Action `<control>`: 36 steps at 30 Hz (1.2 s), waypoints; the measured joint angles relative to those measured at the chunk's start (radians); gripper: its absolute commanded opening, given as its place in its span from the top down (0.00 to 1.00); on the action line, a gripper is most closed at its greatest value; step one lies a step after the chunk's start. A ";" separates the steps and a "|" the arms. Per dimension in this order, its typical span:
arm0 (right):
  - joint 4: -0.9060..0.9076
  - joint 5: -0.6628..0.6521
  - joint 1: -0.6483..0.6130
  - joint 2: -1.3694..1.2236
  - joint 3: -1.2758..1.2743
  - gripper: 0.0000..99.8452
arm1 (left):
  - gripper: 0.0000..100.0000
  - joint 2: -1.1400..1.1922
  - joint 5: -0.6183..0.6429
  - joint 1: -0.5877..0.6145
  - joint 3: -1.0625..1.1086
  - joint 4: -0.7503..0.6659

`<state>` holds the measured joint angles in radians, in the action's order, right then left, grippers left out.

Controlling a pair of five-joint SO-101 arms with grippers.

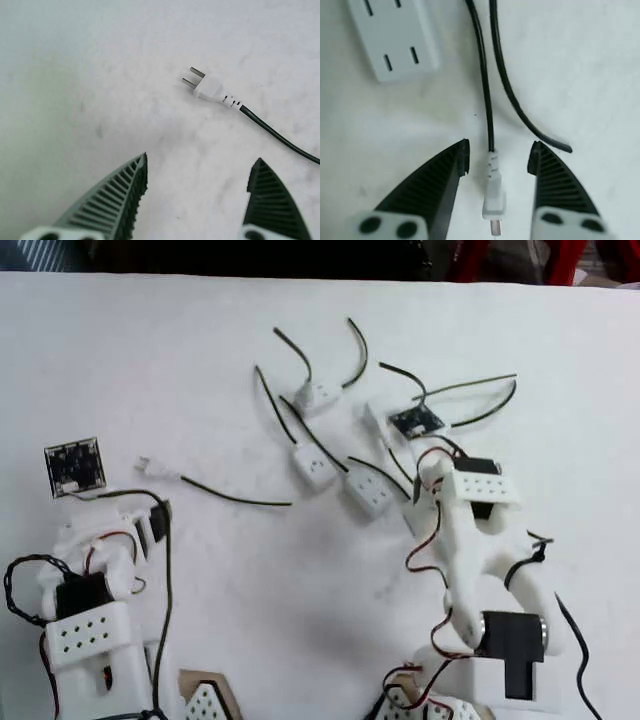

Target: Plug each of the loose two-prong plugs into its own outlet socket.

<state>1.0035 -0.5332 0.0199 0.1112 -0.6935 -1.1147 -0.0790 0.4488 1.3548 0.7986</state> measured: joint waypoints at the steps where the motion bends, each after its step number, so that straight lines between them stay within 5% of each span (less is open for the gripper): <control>1: -0.012 0.000 0.000 -0.021 0.000 0.81 | 0.68 0.000 0.000 0.000 0.000 0.000; 7: -0.025 -0.002 0.003 -0.192 0.066 0.83 | 0.68 0.000 0.000 0.000 0.000 0.000; 12: 0.051 -0.002 0.025 -0.272 0.164 0.99 | 0.68 0.000 0.000 0.000 0.000 0.000; 22: 0.192 -0.002 -0.003 -0.201 0.172 0.98 | 0.68 0.000 0.000 0.000 0.000 0.000; 32: 0.281 -0.002 -0.252 -0.046 0.172 0.98 | 0.68 0.000 0.000 0.000 0.000 0.000; 36: 0.278 0.000 -0.299 -0.040 0.172 0.87 | 0.68 0.000 0.000 0.000 0.000 0.000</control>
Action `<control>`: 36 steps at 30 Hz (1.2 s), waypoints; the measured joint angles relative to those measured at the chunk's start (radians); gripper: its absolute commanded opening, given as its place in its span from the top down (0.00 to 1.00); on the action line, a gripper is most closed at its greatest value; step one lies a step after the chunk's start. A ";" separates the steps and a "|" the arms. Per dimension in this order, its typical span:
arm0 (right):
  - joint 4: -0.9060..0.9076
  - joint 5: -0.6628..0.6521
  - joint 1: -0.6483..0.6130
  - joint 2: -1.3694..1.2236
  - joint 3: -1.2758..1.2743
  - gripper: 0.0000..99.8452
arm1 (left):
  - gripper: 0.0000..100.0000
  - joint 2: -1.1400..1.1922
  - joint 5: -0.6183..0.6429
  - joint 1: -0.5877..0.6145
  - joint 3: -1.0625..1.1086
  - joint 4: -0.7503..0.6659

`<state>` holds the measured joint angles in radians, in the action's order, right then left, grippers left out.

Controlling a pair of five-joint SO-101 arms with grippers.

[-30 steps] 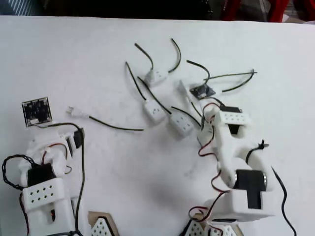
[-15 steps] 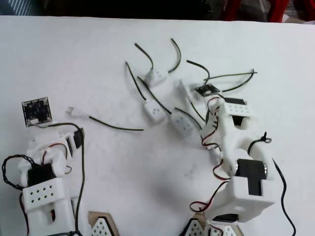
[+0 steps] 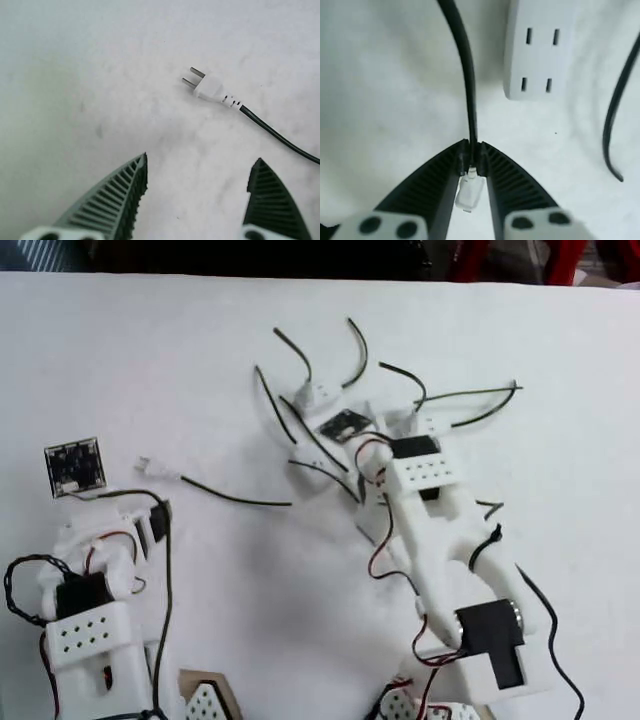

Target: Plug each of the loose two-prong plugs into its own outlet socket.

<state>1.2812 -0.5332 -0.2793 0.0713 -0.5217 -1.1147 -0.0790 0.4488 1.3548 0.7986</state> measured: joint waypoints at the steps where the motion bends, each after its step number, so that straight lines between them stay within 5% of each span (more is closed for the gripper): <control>1: -0.005 0.015 -0.005 0.000 0.000 0.83 | 0.68 0.000 0.000 0.000 0.000 0.000; 6: 0.028 0.138 -0.006 0.009 0.000 0.79 | 0.68 0.000 0.000 0.000 0.000 0.000; 19: 0.172 0.149 -0.023 0.012 -0.002 0.83 | 0.68 0.000 0.000 0.000 0.000 0.000; 36: -0.006 0.054 0.023 0.012 -0.144 0.83 | 0.68 0.000 0.000 0.000 0.000 0.000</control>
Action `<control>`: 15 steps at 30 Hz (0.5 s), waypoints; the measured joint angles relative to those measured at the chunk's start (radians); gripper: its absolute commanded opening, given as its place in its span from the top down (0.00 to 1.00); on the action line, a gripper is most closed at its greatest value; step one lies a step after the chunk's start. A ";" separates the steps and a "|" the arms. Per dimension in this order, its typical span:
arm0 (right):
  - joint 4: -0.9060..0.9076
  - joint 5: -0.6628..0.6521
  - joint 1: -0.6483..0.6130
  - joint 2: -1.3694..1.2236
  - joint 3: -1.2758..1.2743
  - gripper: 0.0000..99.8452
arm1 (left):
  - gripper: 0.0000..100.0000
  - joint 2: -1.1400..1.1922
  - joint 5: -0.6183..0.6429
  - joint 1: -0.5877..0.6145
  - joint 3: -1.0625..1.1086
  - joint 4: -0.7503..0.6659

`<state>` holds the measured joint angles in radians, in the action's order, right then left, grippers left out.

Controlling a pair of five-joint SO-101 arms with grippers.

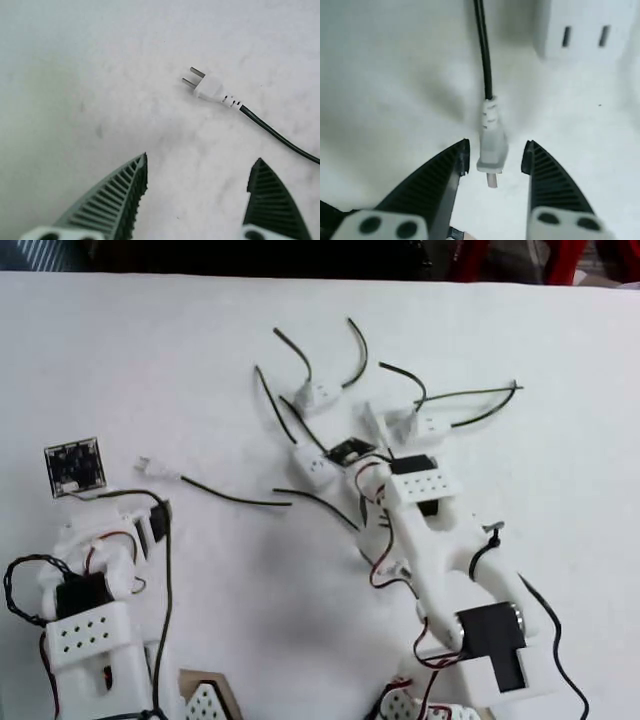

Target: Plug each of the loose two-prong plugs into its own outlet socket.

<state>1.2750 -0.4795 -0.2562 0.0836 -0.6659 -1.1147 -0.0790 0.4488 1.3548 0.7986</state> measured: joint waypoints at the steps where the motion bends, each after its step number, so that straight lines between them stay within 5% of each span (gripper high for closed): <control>1: 0.000 0.000 0.003 0.000 0.000 0.83 | 0.68 0.000 0.000 0.000 0.000 0.000; 15: 0.000 0.000 0.000 0.000 0.000 0.83 | 0.68 0.000 0.000 0.000 0.003 0.000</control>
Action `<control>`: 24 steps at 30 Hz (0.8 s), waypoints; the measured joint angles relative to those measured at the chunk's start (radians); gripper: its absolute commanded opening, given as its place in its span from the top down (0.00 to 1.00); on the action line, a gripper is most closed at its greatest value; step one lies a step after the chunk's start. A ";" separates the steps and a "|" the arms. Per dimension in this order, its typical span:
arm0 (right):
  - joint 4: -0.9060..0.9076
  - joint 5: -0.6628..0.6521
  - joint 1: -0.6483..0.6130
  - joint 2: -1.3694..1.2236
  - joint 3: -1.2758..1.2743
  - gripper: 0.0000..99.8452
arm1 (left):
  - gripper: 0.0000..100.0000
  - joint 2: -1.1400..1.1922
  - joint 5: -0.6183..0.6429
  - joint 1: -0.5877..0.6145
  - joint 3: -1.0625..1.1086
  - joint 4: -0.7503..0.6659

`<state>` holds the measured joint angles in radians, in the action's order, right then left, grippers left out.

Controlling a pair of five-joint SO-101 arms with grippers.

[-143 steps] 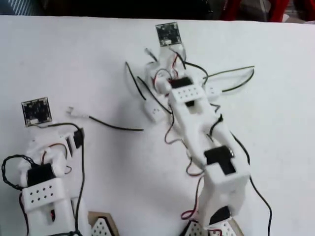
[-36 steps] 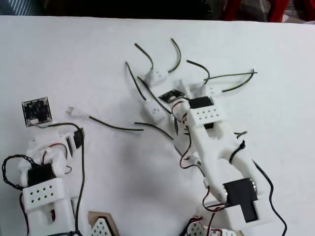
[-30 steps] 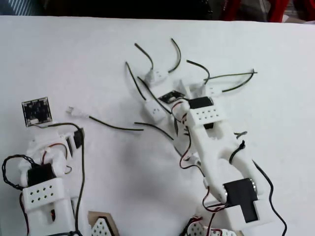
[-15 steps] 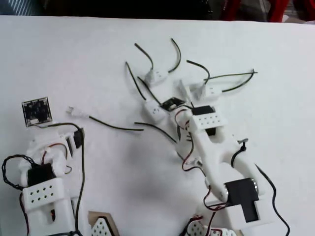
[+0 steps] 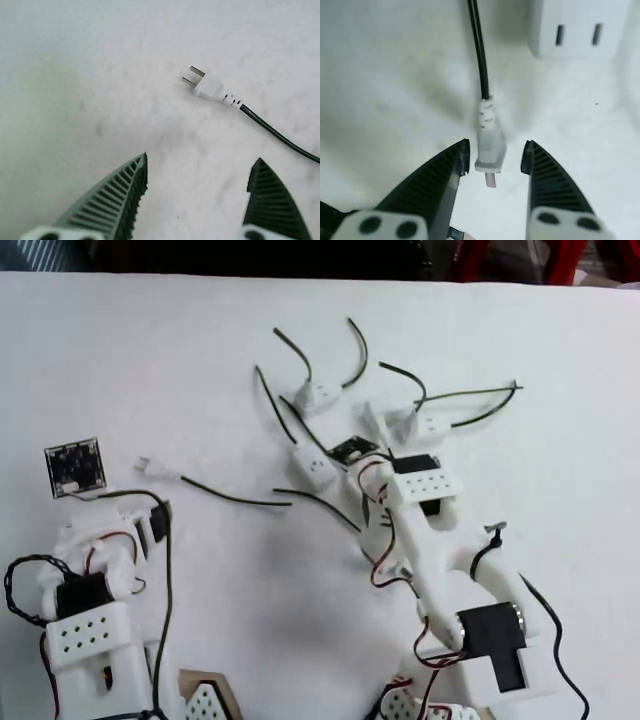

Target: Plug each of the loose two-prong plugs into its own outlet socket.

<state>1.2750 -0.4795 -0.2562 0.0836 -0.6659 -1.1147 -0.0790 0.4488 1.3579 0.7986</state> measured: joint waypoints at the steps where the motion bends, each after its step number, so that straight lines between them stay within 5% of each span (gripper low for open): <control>1: 0.000 0.000 0.000 0.000 0.000 0.83 | 0.68 0.000 0.000 0.000 0.000 0.000; 13: -0.068 0.000 -0.002 0.000 -0.043 0.84 | 0.68 0.000 0.000 0.000 0.000 0.000; 24: -0.074 -0.003 -0.002 0.000 -0.043 0.94 | 0.68 0.000 0.000 0.000 0.000 0.000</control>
<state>1.2014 -0.4826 -0.2578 0.0836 -0.7089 -1.1147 -0.0790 0.4488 1.3579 0.7986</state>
